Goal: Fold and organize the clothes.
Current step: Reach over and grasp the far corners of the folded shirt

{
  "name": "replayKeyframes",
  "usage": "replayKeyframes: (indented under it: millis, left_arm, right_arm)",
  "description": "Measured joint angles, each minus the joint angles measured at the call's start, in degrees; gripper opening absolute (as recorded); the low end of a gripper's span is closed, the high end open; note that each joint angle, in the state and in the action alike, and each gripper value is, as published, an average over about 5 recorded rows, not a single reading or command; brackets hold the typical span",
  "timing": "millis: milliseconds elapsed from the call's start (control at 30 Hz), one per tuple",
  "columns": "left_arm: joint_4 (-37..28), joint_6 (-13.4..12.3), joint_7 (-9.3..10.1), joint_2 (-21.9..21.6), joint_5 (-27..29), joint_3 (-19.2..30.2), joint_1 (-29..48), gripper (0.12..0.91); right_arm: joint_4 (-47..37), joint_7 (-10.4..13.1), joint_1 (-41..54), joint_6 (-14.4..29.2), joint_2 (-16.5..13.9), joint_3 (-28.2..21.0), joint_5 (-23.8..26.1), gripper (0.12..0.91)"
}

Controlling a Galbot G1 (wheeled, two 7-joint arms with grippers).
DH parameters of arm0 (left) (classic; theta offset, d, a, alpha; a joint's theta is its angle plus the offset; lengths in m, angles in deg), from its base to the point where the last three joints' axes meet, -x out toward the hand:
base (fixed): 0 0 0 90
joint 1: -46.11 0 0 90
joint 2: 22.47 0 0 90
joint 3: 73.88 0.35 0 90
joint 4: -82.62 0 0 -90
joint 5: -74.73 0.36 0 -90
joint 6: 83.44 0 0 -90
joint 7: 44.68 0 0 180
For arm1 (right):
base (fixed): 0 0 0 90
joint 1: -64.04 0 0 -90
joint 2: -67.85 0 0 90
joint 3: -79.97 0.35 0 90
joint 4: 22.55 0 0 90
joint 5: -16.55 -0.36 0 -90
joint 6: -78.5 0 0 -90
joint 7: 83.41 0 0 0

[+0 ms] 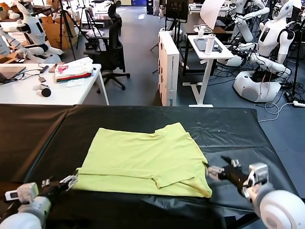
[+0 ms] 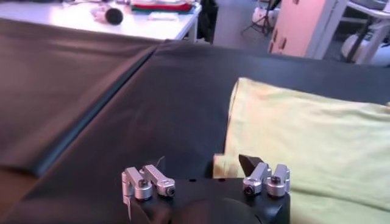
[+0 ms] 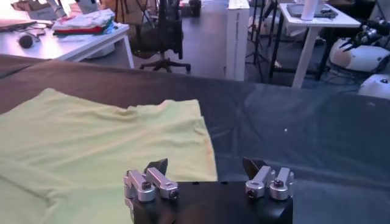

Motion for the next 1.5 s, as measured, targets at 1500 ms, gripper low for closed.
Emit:
replayKeyframes:
  millis: [1500]
  left_arm:
    - [-41.69,4.01,-6.88,-3.13,-8.64,19.99,47.75,0.907]
  right_arm:
    - [-37.57,4.89,41.97,-1.20,16.25,-32.96,5.82,0.907]
